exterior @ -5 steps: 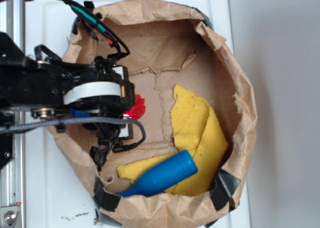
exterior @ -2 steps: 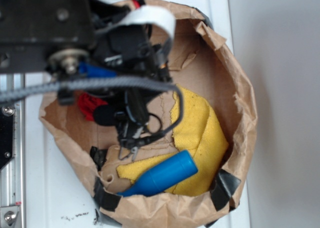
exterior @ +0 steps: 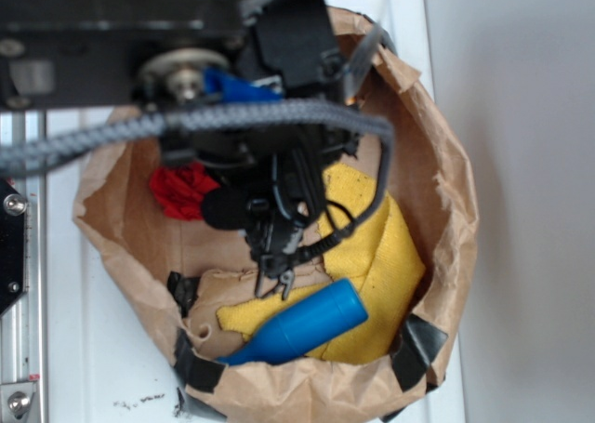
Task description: Grab the red paper.
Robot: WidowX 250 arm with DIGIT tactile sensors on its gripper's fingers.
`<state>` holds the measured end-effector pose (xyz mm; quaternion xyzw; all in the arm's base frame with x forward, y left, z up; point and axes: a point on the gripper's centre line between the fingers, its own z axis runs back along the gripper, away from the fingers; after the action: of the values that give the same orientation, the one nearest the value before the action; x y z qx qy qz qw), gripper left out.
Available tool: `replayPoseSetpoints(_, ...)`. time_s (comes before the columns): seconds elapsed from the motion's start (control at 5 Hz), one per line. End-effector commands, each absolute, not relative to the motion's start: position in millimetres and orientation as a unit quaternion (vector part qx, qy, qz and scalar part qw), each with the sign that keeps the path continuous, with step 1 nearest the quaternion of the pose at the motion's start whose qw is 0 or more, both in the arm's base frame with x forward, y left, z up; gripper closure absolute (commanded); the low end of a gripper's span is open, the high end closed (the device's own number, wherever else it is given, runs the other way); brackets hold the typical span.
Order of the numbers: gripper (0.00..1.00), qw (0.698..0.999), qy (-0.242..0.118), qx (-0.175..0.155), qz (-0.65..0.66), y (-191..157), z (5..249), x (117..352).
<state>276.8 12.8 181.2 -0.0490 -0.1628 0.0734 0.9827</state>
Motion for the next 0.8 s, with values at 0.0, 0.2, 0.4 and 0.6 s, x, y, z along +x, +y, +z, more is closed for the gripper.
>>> replayPoseSetpoints(0.0,0.00,0.978,-0.201,-0.029,0.051,17,178,284)
replayPoseSetpoints(0.2,0.00,0.978,-0.204,-0.011,0.041,25,155,284)
replayPoseSetpoints(0.4,0.00,0.978,-0.204,0.017,0.030,36,131,284)
replayPoseSetpoints(0.6,0.00,0.980,-0.196,0.038,0.017,40,116,281)
